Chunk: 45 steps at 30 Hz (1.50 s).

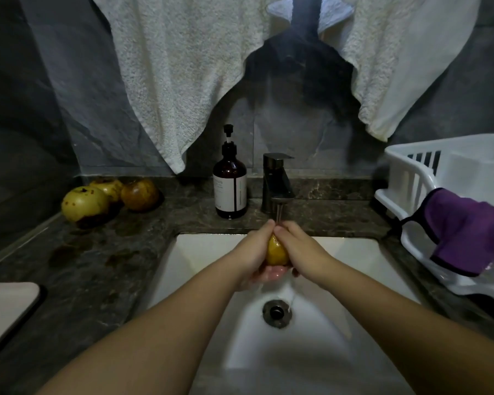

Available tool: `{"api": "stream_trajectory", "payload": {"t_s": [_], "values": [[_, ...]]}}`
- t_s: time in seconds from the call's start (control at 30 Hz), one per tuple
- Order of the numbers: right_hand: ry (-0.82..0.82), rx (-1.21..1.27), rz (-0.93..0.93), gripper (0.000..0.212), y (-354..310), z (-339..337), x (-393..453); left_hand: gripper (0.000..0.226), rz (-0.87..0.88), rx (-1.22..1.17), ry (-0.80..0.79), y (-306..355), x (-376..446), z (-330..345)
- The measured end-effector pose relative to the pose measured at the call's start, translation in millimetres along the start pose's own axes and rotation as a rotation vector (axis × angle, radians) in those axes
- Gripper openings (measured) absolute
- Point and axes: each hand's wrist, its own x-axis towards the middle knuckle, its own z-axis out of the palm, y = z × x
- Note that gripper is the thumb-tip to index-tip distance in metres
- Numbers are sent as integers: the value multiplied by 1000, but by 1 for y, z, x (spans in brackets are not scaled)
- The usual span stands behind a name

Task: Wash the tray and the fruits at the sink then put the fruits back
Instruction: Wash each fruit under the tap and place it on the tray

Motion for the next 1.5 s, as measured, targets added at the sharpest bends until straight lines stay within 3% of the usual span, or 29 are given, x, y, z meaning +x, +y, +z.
{"api": "stream_trajectory", "payload": {"t_s": [0.07,0.23,0.33,0.43,0.6,0.77,0.87,0.97,1.03,1.1,1.17,1.23,1.27,1.33,1.4,1.5], "values": [[-14,-123,-12,41,0,-10,-1,55,-17,-28,-60,1,0,-6],[322,-240,-246,37,-19,-39,7,58,-29,-168,-47,4,-3,-12],[328,-229,-423,39,-43,-56,11,56,-26,-204,-58,4,-3,-11],[246,-382,-533,41,-69,-63,13,48,-14,-218,-80,6,-7,-10],[179,-570,-480,46,-78,-56,12,44,71,-226,-63,7,-9,-9],[107,-539,-450,47,-68,-59,4,59,82,-120,-69,14,-16,-11],[219,-486,-465,40,-60,-67,-7,73,142,-1,-32,18,-21,-17],[356,-425,-433,14,-46,-60,-23,79,223,149,7,19,-27,-27],[390,-432,-413,20,-37,-51,-29,83,259,322,39,13,-32,-32],[265,-520,-337,23,-21,-37,-35,85,273,529,87,-2,-33,-38],[-26,-676,-215,24,1,-20,-42,81,248,765,107,-21,-34,-44],[-304,-855,-114,55,17,-10,-45,79,224,973,73,-30,-35,-49],[-283,-856,-129,57,18,-8,-43,80,230,985,66,-31,-36,-52],[-39,-709,-217,25,10,-9,-36,80,279,874,96,-24,-37,-53],[107,-737,-259,21,11,-8,-32,80,315,876,131,-22,-37,-53],[-176,-856,-189,31,23,-5,-38,81,329,1017,120,-29,-37,-53]]}}
